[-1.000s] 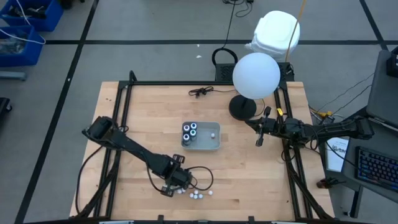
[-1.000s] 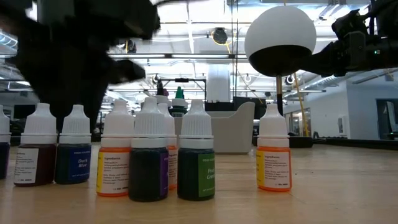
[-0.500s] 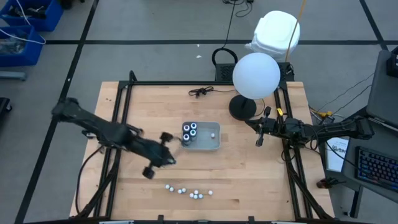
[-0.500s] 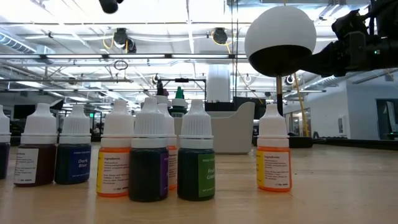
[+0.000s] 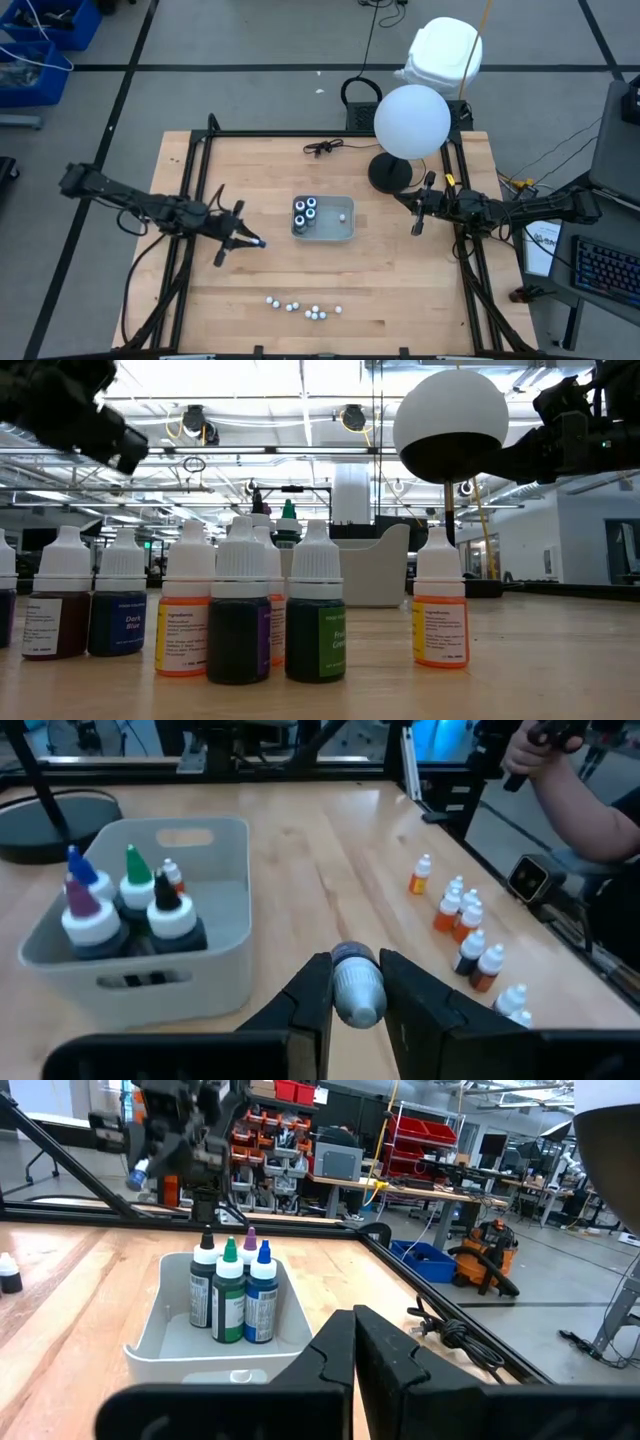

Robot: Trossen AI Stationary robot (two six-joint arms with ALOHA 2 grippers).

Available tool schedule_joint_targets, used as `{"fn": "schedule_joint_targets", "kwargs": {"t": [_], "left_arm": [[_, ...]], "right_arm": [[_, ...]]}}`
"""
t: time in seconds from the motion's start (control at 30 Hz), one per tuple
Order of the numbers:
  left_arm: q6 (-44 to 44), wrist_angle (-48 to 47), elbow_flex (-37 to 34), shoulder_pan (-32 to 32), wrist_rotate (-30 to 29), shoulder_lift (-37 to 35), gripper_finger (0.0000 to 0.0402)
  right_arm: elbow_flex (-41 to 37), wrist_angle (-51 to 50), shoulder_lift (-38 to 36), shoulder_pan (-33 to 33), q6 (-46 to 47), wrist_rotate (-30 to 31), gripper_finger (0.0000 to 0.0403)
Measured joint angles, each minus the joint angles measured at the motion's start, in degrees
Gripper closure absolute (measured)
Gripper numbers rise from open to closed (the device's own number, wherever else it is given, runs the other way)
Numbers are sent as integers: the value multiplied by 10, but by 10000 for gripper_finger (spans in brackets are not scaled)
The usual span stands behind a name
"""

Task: Pick & Place food coloring
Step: Put the top small blue food coloring bottle into the gray bin

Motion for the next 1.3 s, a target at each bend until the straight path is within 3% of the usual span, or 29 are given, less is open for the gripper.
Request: {"fn": "schedule_joint_targets", "kwargs": {"t": [0.23,0.47,0.67,1.03,1.3], "left_arm": [[-32,55,-64,10,-2,-33,327],[-107,40,-7,30,-37,7,326],[-62,-43,164,30,-84,162,326],[95,-300,594,41,-64,593,325],[175,-446,811,90,-74,770,325]], "right_arm": [[0,0,0,0,14,0,403],[0,0,0,0,14,0,403],[0,0,0,0,11,0,403],[0,0,0,0,10,0,403],[0,0,0,0,14,0,403]]}}
